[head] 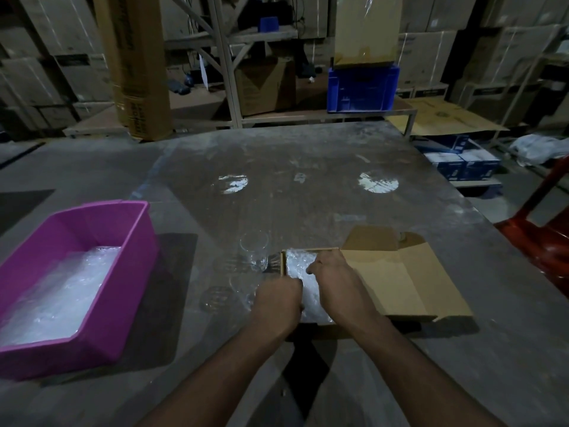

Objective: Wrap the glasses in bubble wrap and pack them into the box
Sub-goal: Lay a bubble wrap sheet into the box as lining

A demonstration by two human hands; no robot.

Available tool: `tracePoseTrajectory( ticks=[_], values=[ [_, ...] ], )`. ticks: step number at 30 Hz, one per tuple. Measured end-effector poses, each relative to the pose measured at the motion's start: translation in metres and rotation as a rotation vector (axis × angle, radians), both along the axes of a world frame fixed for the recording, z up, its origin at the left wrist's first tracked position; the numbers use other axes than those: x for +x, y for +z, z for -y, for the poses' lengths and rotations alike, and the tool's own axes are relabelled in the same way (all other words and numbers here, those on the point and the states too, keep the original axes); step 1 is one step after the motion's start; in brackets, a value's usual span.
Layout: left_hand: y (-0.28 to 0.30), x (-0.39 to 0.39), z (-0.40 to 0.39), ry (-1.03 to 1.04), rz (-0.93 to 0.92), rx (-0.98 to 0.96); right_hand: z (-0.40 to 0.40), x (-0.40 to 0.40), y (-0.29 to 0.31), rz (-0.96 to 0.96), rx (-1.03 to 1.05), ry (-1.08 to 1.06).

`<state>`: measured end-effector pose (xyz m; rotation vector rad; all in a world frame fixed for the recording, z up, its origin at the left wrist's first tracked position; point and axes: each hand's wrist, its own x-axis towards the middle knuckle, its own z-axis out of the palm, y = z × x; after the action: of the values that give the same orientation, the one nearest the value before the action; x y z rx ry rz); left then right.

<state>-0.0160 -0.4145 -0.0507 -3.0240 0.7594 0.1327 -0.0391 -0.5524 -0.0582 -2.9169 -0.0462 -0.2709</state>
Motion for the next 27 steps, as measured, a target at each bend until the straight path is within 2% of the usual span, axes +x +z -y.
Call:
tracePoseTrajectory(
  ticks=[5,12,14,18,20,24,27],
  values=[
    [0.007,-0.002,-0.003,-0.042,0.043,0.047,0.006,0.02,-0.003,-0.262,-0.183,0.134],
    [0.01,-0.006,0.002,-0.051,0.022,0.074,0.011,0.039,-0.009,-0.482,-0.255,0.171],
    [0.012,-0.004,0.002,-0.065,0.018,0.085,0.01,0.042,-0.008,-0.471,-0.284,0.177],
    [0.01,-0.001,0.002,-0.068,-0.01,0.129,0.008,0.047,-0.011,-0.254,-0.268,0.207],
    [0.009,0.0,0.003,-0.067,-0.02,0.119,0.006,0.051,-0.012,-0.209,-0.247,0.237],
    [0.012,0.0,0.003,-0.075,-0.039,0.097,0.002,0.052,-0.014,-0.297,-0.311,0.281],
    [0.014,0.001,0.003,-0.085,-0.065,0.114,0.003,0.045,-0.014,-0.358,-0.231,0.3]
  ],
)
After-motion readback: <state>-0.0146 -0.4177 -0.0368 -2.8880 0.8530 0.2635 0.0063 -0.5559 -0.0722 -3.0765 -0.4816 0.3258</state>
